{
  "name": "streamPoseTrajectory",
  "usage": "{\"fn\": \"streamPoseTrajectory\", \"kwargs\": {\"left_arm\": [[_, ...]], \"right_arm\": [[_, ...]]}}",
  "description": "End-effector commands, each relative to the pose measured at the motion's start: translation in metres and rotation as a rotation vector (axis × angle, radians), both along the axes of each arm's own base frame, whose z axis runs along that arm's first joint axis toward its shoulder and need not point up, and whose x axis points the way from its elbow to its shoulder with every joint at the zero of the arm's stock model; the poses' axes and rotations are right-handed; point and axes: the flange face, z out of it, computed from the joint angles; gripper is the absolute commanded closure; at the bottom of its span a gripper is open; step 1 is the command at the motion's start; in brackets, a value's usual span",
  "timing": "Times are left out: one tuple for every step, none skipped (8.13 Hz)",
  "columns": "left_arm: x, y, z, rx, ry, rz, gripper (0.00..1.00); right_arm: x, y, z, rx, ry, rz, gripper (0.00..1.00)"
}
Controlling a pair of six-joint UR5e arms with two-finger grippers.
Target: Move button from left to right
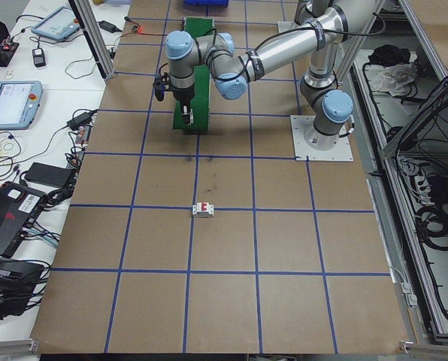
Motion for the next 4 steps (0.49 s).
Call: {"fn": "streamPoseTrajectory", "kwargs": {"left_arm": [[-0.083, -0.003, -0.035, -0.043, 0.023, 0.042, 1.00], [-0.091, -0.002, -0.052, -0.031, 0.069, 0.033, 1.00], [-0.094, -0.005, -0.078, 0.004, 0.081, -0.003, 1.00], [-0.099, -0.008, -0.085, 0.009, 0.078, -0.105, 1.00]], "right_arm": [[0.000, 0.000, 0.002, -0.005, 0.004, -0.006, 0.00], [0.000, 0.001, 0.003, -0.005, 0.007, -0.007, 0.00], [0.002, 0.001, 0.001, -0.002, -0.009, -0.005, 0.00], [0.002, 0.000, 0.001, -0.002, -0.010, 0.001, 0.00]]}}
